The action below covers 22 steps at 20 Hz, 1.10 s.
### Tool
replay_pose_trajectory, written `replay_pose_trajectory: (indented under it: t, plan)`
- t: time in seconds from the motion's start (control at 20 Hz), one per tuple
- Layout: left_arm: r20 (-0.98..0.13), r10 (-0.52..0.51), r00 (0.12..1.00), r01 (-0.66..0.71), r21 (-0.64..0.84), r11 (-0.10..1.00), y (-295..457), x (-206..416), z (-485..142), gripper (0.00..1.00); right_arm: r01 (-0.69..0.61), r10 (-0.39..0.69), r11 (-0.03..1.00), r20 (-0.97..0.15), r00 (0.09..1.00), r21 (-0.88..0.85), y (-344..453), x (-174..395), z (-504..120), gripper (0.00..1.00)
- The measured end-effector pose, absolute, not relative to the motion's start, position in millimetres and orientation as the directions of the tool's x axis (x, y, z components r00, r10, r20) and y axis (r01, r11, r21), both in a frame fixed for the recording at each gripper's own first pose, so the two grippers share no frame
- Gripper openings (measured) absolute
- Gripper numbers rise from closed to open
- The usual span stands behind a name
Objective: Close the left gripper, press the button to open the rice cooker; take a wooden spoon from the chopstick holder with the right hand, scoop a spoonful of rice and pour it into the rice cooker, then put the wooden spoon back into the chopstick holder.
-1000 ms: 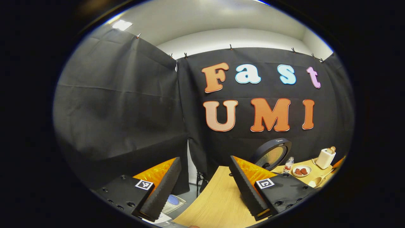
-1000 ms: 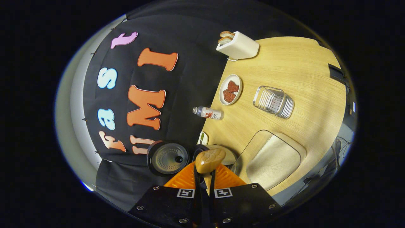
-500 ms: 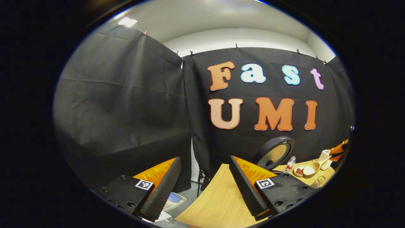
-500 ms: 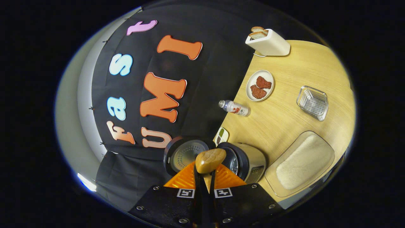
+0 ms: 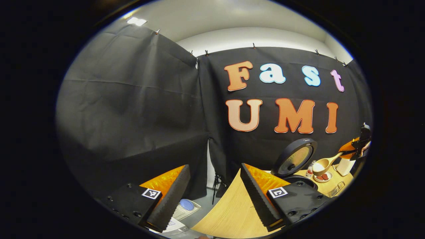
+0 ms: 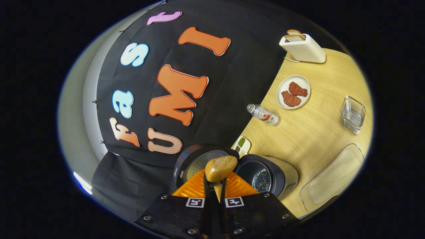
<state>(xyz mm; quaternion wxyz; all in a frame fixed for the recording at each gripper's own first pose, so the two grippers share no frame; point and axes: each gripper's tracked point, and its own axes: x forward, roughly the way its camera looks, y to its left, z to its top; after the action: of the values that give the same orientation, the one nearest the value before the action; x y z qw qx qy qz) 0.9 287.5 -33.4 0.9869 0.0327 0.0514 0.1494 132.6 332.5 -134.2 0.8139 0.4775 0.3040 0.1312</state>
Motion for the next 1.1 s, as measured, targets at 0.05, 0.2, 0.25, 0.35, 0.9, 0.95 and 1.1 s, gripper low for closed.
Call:
replay_pose_trajectory:
  t: [0.05,0.2,0.25,0.35,0.9,0.95,1.1]
  plan:
    - [-0.093,0.301,0.949,-0.294,0.081,0.952,289.4,1.9,-36.4,0.98,0.068,0.498,0.527,-0.372,0.783,0.847,336.2,136.4,-134.9,0.08]
    - [-0.099,0.307,0.947,-0.298,0.091,0.95,295.0,6.3,-39.5,0.99,0.036,0.482,0.591,-0.388,0.786,0.806,344.3,146.9,-138.9,0.08]
    - [-0.096,0.307,0.947,-0.298,0.094,0.95,296.8,6.3,-39.6,1.0,0.025,0.475,0.612,-0.392,0.788,0.791,344.8,147.2,-140.0,0.08]
    - [-0.093,0.307,0.947,-0.298,0.095,0.95,298.8,9.3,-39.7,0.99,0.011,0.464,0.641,-0.398,0.791,0.768,344.7,147.7,-141.0,0.08]
    - [-0.104,0.322,0.941,-0.312,0.103,0.944,309.7,21.8,-49.1,0.97,-0.072,0.447,0.744,-0.415,0.792,0.664,352.2,152.5,-146.4,0.08]
    - [-0.102,0.324,0.941,-0.313,0.106,0.944,310.3,22.4,-49.2,0.97,-0.085,0.447,0.752,-0.411,0.794,0.654,352.5,153.2,-144.5,0.08]
    - [-0.103,0.327,0.94,-0.316,0.109,0.943,309.6,24.1,-49.9,0.98,-0.118,0.441,0.778,-0.402,0.803,0.617,350.6,154.5,-143.2,0.08]
